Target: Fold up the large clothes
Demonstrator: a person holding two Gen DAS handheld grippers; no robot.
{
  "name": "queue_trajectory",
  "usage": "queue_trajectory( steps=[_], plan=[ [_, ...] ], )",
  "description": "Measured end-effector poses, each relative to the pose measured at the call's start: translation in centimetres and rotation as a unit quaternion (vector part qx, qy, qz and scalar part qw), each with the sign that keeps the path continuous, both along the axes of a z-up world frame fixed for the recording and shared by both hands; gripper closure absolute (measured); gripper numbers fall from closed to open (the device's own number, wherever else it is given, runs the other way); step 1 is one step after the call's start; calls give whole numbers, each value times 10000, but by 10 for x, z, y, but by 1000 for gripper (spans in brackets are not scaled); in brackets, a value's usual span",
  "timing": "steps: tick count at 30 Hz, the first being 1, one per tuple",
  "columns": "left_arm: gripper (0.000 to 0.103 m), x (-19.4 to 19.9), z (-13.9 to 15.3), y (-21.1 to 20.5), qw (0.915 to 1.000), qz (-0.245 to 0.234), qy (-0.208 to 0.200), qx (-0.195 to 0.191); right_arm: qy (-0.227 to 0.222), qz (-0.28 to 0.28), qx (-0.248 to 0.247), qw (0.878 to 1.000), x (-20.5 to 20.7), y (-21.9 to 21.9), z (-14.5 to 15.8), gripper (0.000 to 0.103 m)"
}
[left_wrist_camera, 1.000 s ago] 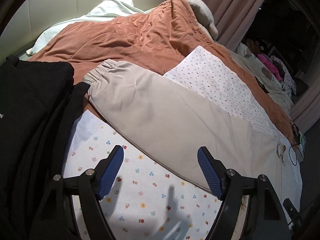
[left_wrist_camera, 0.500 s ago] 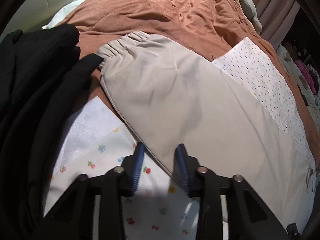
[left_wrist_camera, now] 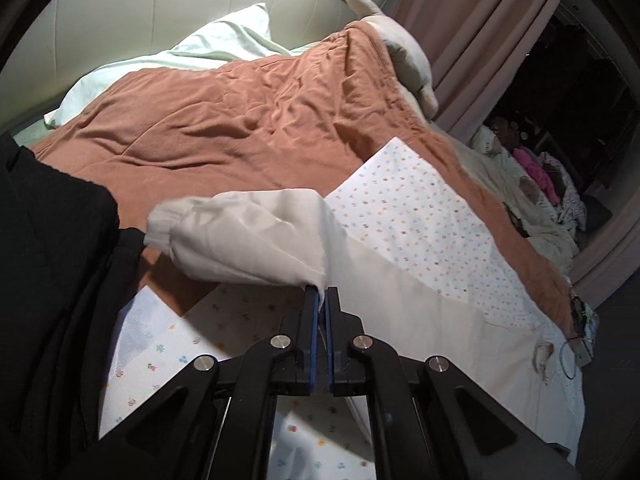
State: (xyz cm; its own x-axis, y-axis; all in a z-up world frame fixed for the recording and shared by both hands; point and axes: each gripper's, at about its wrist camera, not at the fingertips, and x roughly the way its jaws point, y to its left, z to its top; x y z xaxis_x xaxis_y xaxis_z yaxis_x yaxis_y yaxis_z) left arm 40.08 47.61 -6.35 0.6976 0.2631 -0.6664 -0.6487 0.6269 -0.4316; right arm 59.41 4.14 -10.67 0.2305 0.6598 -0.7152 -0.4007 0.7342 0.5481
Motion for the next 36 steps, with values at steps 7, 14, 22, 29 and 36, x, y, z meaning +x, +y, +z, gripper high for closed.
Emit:
queue_trajectory(
  steps=[7, 14, 22, 29, 36],
  plan=[
    [98, 14, 61, -49, 9953, -758, -585, 110, -14, -160, 151, 9998, 0, -21, 23, 95],
    [98, 30, 108, -113, 9821, -1602, -943, 317, -500, -606, 240, 9966, -27, -76, 68, 47],
    [98, 44, 130, -181, 9672, -2297, -954, 519, -801, -1350, 225, 9874, -61, -143, 96, 42],
    [98, 55, 129, -235, 9532, -2836, -971, 392, -557, -2099, 415, 9753, -100, -213, 89, 42],
    [98, 77, 107, -292, 9371, -3399, -754, 231, -461, -2482, 630, 9656, -123, -245, 100, 42]
  ],
)
